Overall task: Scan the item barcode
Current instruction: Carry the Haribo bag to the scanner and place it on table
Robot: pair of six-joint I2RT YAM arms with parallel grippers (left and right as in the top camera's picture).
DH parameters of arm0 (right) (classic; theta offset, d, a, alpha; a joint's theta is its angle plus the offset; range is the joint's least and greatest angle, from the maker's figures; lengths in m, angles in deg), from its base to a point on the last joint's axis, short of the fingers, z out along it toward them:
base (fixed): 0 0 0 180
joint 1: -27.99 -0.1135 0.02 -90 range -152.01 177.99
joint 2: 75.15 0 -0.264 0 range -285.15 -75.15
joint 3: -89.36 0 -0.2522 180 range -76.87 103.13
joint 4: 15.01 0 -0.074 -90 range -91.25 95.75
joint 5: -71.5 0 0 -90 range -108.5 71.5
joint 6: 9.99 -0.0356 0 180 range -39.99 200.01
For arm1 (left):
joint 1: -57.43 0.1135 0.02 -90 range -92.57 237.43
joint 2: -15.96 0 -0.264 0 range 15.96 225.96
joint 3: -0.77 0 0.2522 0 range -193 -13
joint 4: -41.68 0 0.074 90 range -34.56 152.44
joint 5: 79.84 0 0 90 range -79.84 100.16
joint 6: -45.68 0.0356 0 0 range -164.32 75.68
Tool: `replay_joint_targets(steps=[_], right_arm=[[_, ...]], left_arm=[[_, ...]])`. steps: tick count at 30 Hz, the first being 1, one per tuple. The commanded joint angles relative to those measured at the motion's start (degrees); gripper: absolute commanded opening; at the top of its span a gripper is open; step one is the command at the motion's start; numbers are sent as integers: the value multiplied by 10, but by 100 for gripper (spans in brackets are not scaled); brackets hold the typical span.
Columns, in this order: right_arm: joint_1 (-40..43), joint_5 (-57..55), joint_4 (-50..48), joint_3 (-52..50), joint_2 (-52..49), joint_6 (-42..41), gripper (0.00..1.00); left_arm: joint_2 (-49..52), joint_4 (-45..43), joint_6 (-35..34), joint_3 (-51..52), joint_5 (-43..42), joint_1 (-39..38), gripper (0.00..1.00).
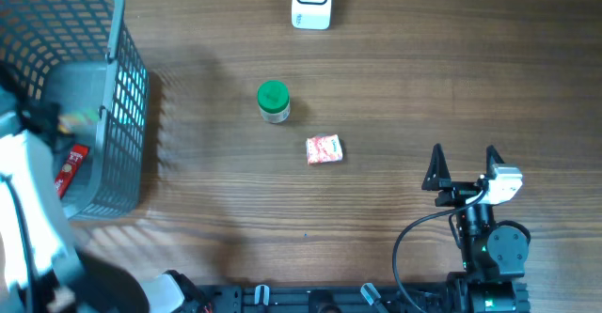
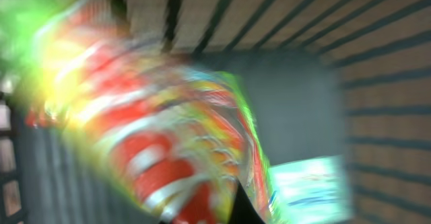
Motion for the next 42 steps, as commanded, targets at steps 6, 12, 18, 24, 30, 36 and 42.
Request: replay_joint_targets(steps=[6, 12, 18, 24, 30, 36, 42], right_arm=[[2, -3, -2, -1, 3, 8, 100], [2, -3, -2, -1, 3, 8, 100], [2, -3, -2, -1, 3, 8, 100], [2, -3, -2, -1, 3, 8, 100], [2, -3, -2, -1, 3, 8, 100], [2, -3, -2, -1, 3, 8, 100], [2, -3, -2, -1, 3, 8, 100]], left_arm=[[-191, 23, 5, -99, -53, 5, 4], [-241, 21, 6, -99, -211, 3, 4], [-261, 3, 10, -99, -336, -78, 4], [-234, -2, 54, -99, -341, -275, 4], [-124, -55, 70, -99, -341, -466, 4], [48, -131, 115, -99, -340, -615, 4], [205, -222, 115, -99, -341, -710, 4]])
